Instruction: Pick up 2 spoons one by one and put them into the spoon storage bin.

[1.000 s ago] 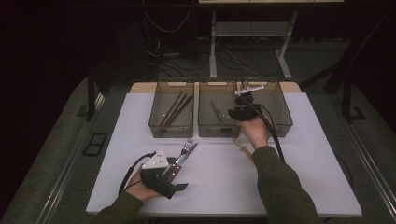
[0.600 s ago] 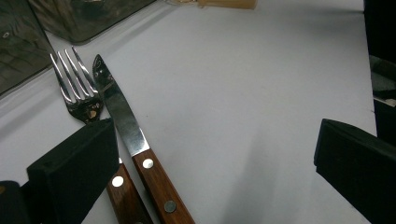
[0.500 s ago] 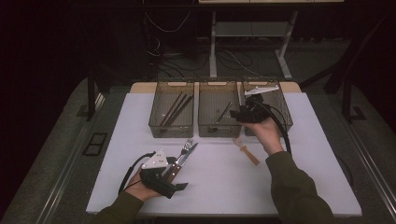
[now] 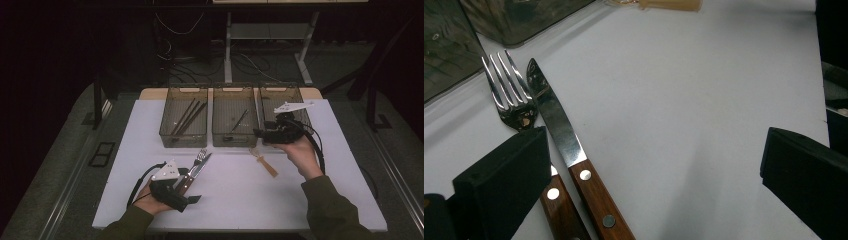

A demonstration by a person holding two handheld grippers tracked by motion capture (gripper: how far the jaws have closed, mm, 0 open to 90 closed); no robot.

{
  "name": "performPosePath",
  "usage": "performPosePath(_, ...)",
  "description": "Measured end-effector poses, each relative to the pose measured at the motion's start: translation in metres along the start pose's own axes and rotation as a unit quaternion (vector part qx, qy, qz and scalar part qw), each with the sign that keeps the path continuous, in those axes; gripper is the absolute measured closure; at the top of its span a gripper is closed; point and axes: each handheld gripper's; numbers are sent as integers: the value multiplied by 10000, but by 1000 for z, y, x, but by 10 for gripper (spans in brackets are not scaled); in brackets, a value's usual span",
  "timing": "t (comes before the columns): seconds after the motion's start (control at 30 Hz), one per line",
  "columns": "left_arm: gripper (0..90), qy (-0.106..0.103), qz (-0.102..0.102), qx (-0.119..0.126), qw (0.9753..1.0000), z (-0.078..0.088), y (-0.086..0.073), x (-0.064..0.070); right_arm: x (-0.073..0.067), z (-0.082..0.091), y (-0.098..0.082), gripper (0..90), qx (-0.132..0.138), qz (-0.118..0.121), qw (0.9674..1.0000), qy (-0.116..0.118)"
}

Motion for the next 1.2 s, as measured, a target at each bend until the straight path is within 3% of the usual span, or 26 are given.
performPosePath(0.63,0,35,32,3,10000,1,0,0,-11,16,-57,441,-513,238,9982,175)
performPosePath(1.03,0,22,31,21,10000,0,0,0,-21,5,-92,456,-1056,342,9935,251)
performPosePath(1.2,0,25,31,22,10000,0,0,0,-23,-3,-99,488,-1222,411,9912,299)
Point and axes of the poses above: each handheld gripper's, and its own axes: z roughly backward along the jaws, y roughly out of its top, x roughly to its right, and after that the axes turned 12 degrees about z, right-handed
